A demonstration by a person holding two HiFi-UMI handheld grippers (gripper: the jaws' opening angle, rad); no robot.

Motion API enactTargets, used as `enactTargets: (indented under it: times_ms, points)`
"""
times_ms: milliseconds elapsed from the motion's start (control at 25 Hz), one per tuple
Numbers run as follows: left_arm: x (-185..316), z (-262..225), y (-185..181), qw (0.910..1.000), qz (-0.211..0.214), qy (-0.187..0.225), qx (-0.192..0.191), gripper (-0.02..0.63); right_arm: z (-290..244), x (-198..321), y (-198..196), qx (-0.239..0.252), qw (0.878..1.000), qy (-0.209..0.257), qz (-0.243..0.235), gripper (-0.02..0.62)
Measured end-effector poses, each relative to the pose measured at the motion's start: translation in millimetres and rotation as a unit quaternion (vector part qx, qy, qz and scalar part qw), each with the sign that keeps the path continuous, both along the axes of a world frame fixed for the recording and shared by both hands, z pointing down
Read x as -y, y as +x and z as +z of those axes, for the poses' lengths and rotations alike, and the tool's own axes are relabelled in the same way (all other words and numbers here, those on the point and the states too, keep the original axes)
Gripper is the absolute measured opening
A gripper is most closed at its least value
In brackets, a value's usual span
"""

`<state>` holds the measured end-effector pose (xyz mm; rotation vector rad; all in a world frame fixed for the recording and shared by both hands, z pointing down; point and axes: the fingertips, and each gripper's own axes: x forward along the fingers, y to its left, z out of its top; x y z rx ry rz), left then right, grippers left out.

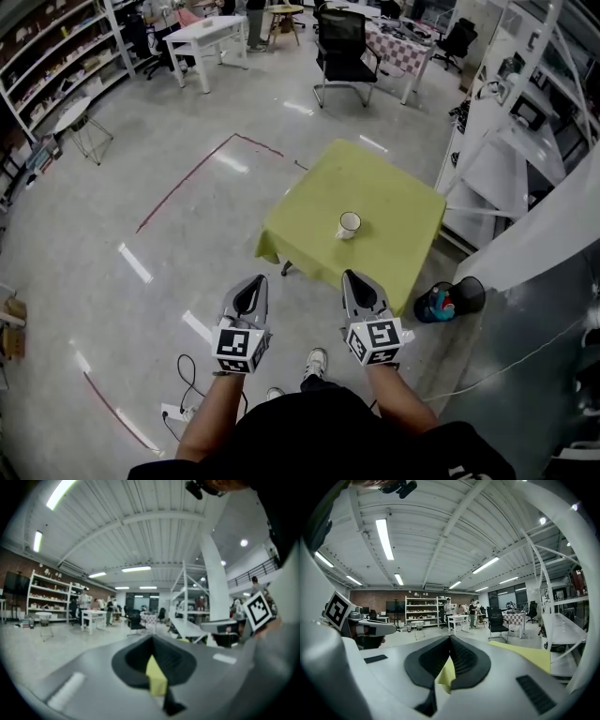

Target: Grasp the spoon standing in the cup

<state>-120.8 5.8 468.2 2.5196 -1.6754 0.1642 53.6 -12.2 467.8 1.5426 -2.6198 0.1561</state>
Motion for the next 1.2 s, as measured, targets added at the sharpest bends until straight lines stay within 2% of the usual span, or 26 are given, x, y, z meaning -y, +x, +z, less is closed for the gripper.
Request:
enactTargets:
  times_ms: [360,600,800,1200]
  points:
    - [49.6,3.9,27.7,0.9996,-0.016,-0.014,0.019,0.006,8.7,52.0,27.9,0.007,1.0,-0.013,-0.007,0.008]
    - [76.0,10.8,42.4,0.999,-0.022,-0.024,0.031,0.006,14.8,79.0,55.4,0.006,1.0,-0.02,0.011,0.008]
    - [102.0,17.7,55.5,0.9988,-0.011,-0.035,0.031,0.006,24.4,100.0,67.6,0.007,0.999,-0.032,0.025,0.008]
    - [184.2,18.9,72.6,0.9986,0.037,-0.028,0.025,0.006,32.0,169.8,71.4,-0.013,0.998,-0.031,0.058,0.006]
